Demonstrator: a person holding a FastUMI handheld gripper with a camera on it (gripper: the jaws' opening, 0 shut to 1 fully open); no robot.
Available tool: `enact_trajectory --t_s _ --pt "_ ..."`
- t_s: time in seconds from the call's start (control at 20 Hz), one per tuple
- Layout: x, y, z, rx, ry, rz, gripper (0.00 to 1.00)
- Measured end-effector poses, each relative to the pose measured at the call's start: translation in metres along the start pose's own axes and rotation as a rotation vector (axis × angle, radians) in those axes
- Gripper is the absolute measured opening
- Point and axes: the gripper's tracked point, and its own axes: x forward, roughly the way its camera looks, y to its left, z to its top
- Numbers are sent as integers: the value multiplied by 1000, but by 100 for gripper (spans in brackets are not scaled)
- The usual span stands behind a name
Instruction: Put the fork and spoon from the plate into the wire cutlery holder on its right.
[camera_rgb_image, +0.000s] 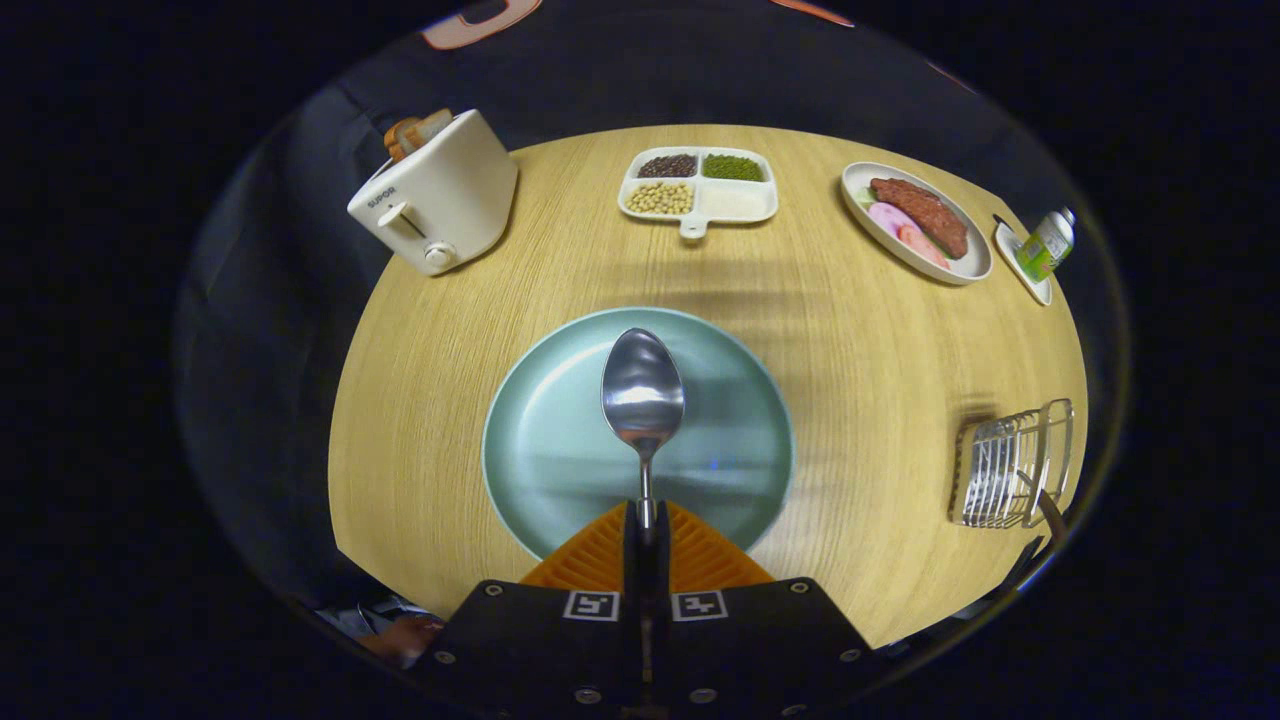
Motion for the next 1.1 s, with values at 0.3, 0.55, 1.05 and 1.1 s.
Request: enact_trajectory --t_s 0.3,0.55,1.05,1.1 --pt "-49 -79 9 137 -107 -67 5" --pt "-75 -144 -4 253 -157 -127 5" --pt "-107 -213 -35 288 -157 -194 5" --pt "-106 -218 -37 290 -150 -199 5"
